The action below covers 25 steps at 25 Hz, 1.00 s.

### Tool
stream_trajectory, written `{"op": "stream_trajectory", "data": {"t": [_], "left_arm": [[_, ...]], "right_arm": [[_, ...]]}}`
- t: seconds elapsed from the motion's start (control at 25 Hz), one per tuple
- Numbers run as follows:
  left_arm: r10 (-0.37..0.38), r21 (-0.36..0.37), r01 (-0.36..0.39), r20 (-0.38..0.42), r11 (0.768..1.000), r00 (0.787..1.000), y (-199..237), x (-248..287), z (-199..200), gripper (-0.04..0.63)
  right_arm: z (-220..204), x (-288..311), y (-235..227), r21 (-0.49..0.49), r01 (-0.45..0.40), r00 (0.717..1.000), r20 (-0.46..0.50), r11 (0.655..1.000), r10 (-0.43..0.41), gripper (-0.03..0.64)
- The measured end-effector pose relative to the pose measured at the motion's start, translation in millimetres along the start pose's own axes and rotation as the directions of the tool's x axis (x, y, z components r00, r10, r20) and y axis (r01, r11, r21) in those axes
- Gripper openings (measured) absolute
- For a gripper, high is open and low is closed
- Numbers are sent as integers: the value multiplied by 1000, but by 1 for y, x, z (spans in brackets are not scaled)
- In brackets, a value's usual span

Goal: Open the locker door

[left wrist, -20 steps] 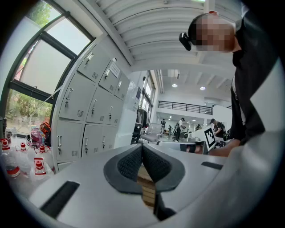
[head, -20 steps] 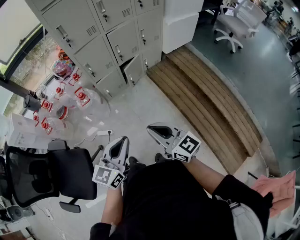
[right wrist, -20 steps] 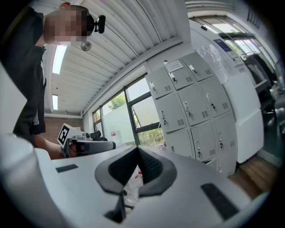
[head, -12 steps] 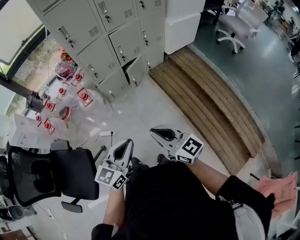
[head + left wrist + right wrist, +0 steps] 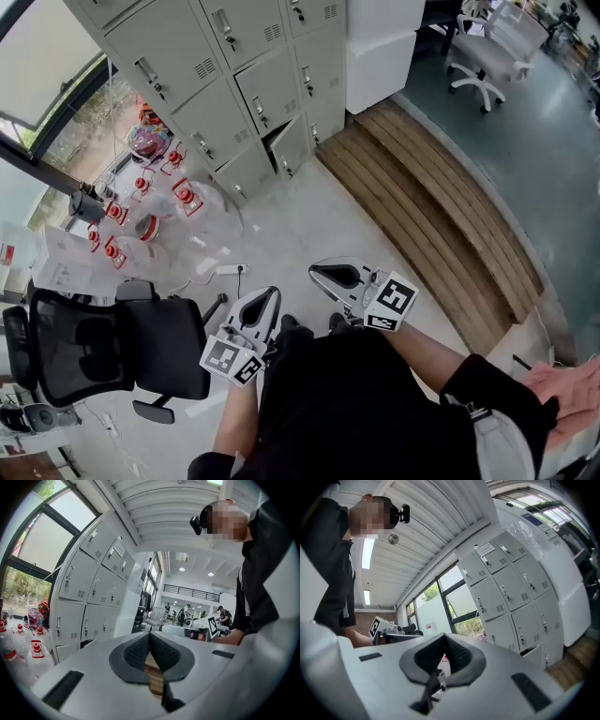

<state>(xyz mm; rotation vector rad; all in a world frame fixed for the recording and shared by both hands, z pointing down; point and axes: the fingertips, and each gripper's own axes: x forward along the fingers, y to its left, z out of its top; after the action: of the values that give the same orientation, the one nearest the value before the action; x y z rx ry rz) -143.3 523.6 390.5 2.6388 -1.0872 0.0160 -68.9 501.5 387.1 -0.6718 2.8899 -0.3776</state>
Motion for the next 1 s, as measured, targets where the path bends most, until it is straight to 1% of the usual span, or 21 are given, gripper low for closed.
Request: {"op": "stream_trajectory", "data": {"t": [0.16,0.28,0.52,0.68,0.8,0.88,1.0], "left_arm": [[4,-6,-4,-17,1000,1000,7,-1,1,15],[7,-25,-8,-25,1000,1000,17,0,0,15],[-14,-80,13,-22,997,1000,45,15,-10,15],[-53,-113,51,-11,992,999,60,39,-14,15],[-76,-138,75,-5,988,997,77,63,-13,15],[-84,-149,83,-1,985,996,95,77,-9,15],[-74,-167,74,8,983,997,129,94,-5,15]], "right_arm": [[-5,6,-2,12,-9,1000,-14,1000,9,12],[-7,12,-6,27,-7,1000,-19,1000,7,12],[-17,20,-25,36,37,998,-47,999,-35,12],[-14,25,-46,42,87,995,-60,995,-85,12],[-12,34,-70,42,114,990,-88,993,-110,12],[-11,45,-88,41,125,987,-106,991,-120,12],[-10,70,-116,44,131,984,-130,990,-124,12]]}}
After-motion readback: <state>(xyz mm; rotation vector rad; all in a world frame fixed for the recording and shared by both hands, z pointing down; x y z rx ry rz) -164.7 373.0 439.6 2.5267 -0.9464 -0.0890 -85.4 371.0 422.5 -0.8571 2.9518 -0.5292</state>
